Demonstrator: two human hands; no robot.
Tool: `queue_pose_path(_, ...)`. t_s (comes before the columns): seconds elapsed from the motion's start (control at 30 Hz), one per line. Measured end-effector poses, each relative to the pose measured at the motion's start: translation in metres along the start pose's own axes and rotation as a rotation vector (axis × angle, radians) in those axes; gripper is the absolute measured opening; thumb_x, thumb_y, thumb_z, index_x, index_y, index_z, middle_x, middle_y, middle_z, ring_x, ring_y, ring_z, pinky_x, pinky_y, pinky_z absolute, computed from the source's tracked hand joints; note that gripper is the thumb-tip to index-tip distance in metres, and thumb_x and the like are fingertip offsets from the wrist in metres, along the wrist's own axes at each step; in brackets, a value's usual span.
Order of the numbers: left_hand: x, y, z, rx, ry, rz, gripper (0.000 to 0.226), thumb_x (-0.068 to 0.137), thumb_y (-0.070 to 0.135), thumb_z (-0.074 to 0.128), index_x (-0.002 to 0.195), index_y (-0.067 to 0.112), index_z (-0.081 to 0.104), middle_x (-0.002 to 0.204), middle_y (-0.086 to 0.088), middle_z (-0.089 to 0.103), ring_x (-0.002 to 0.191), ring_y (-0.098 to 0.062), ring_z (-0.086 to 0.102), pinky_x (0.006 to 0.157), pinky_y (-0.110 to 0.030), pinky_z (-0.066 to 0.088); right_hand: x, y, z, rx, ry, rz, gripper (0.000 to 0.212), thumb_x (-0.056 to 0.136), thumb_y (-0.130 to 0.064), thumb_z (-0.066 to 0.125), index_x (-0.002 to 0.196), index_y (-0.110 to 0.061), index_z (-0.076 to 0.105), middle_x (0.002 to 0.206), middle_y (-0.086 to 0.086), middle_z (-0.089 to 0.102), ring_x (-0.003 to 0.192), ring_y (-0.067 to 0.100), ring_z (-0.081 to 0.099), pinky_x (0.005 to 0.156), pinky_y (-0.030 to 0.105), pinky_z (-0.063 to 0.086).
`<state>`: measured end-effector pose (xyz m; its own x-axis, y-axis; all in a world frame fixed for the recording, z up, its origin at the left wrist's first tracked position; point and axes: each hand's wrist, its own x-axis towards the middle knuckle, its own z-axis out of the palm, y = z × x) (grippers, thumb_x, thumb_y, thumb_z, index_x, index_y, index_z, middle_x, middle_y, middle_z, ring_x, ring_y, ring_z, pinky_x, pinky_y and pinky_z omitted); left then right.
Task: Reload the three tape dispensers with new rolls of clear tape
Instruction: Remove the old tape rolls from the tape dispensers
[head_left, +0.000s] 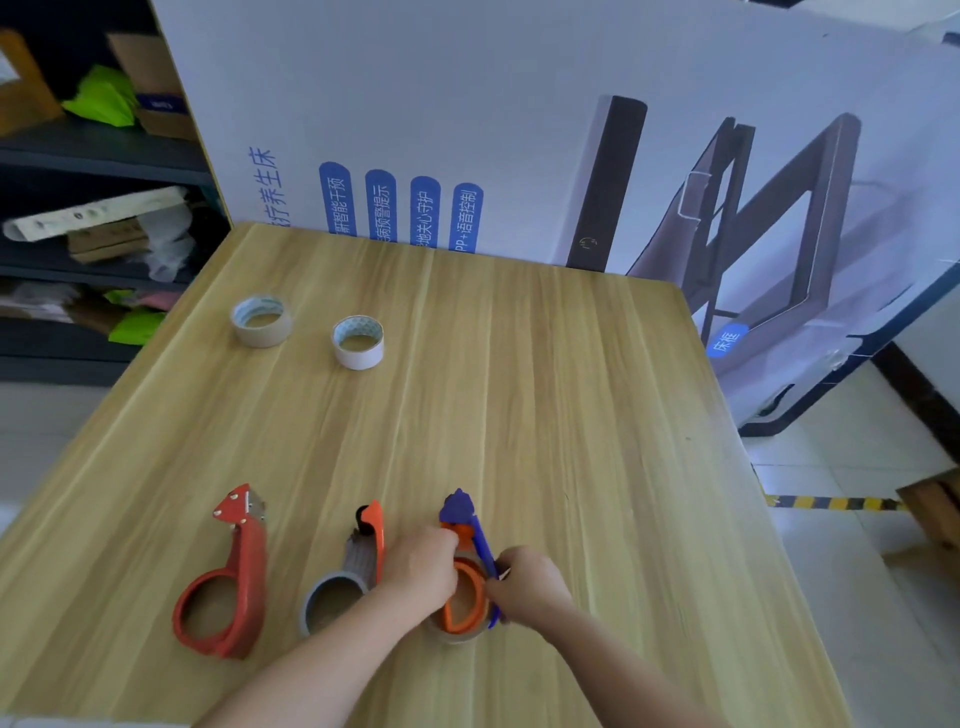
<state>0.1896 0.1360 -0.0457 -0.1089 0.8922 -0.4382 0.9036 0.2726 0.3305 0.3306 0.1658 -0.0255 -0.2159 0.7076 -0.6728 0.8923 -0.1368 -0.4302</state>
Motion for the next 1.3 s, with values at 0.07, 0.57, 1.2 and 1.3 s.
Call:
queue_pose_path(0.07, 0.003, 0.005, -0.001, -0.055, 0.036, -0.025, 0.023, 0.083, 0.015, 0.049, 0.063, 0.023, 0.041, 0.073, 0.004, 0.054, 0.074, -0.021, 0.058, 0.057, -0.03, 0.038, 0.003, 0.004, -0.012, 0.018, 0.012, -0.03, 0.029, 0.08, -0.026, 0.052, 0.095, -0.005, 0.066, 0.066, 0.0, 0.063, 0.063, 0.017, 0.06, 0.055, 0.024, 0.047)
queue_pose_path(0.57, 0.036, 0.041, -0.083, -0.532, 0.563, -0.069, 0.03, 0.087, 0.034, 0.063, 0.116, 0.028, 0.063, 0.105, 0.012, 0.065, 0.087, -0.009, 0.062, 0.076, -0.023, 0.047, 0.035, -0.022, -0.117, 0.934, -0.161, -0.13, 0.032, 0.083, -0.021, 0.074, 0.105, 0.002, 0.068, 0.062, 0.003, 0.062, 0.052, 0.013, 0.051, 0.053, 0.024, 0.042)
queue_pose_path(1.2, 0.104, -0.002, -0.13, -0.562, 0.69, 0.23, 0.011, 0.081, 0.006, 0.071, 0.091, 0.004, 0.071, 0.105, -0.001, 0.07, 0.119, -0.011, 0.053, 0.095, -0.024, 0.041, 0.119, -0.11, -0.145, 1.081, -0.039, -0.146, 0.046, 0.074, -0.036, 0.081, 0.108, -0.008, 0.069, 0.089, 0.005, 0.072, 0.076, 0.017, 0.062, 0.069, 0.027, 0.047)
queue_pose_path(1.3, 0.118, -0.012, -0.133, -0.798, 0.712, 0.089, 0.005, 0.087, 0.013, 0.065, 0.086, 0.011, 0.06, 0.085, 0.001, 0.066, 0.078, -0.012, 0.061, 0.07, -0.028, 0.046, 0.135, -0.122, -0.141, 1.058, 0.02, -0.117, 0.048, 0.073, -0.037, 0.082, 0.109, -0.01, 0.066, 0.096, 0.008, 0.073, 0.08, 0.018, 0.066, 0.071, 0.028, 0.049)
